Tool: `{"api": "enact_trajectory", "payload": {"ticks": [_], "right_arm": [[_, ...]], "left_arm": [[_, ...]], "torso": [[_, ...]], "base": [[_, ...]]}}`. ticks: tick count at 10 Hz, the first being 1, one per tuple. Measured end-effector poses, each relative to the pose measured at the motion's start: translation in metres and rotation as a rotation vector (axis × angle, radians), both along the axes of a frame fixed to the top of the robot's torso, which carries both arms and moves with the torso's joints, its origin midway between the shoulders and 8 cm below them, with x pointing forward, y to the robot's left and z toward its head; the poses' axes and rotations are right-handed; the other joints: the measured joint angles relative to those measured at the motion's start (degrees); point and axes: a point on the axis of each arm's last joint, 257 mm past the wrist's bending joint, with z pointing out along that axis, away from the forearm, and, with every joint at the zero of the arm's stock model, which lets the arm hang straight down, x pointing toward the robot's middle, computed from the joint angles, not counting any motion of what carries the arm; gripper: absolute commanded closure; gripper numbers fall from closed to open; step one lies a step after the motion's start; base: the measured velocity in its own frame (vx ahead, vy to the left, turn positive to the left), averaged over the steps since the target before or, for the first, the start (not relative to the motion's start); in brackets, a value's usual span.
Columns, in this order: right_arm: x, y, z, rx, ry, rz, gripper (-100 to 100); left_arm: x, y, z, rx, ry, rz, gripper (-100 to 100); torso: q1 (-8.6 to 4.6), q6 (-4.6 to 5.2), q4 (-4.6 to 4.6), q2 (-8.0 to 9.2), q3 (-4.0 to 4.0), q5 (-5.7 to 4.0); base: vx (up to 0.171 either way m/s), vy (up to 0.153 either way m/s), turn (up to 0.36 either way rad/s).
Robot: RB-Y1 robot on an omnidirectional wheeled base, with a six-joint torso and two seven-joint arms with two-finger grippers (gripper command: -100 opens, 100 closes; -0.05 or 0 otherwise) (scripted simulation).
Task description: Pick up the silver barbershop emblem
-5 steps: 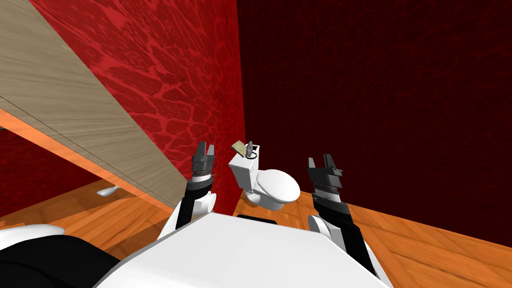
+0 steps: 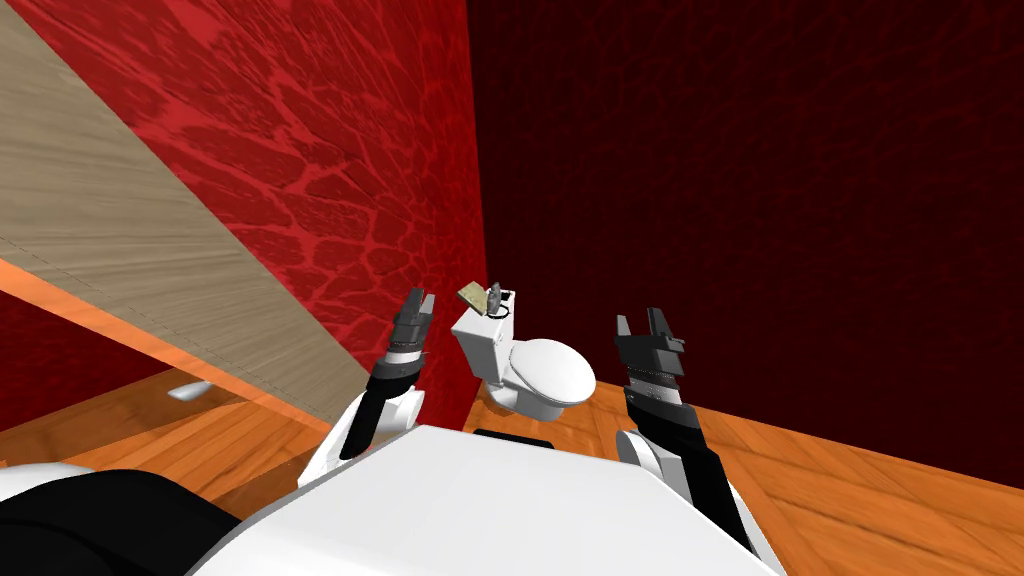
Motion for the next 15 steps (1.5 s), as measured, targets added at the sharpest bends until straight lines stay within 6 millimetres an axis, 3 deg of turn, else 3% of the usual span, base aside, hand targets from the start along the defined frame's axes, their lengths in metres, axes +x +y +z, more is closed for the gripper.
{"api": "enact_trajectory", "payload": {"ticks": [6,15], "right_arm": [[0.000,0.000,0.000,0.000,0.000,0.000,0],[0.000,0.000,0.000,0.000,0.000,0.000,0]], "left_arm": [[0.025,0.012,-0.060,0.175,0.211,0.026,-100],[0.048,0.059,-0.147,0.440,0.506,0.100,-100]], "torso": [[-0.11,0.00,0.00,-0.01,0.00,-0.03],[-0.05,-0.01,0.00,0.01,0.00,-0.02]], "base": [[0.027,-0.083,-0.060],[0.031,-0.074,-0.055]]}}
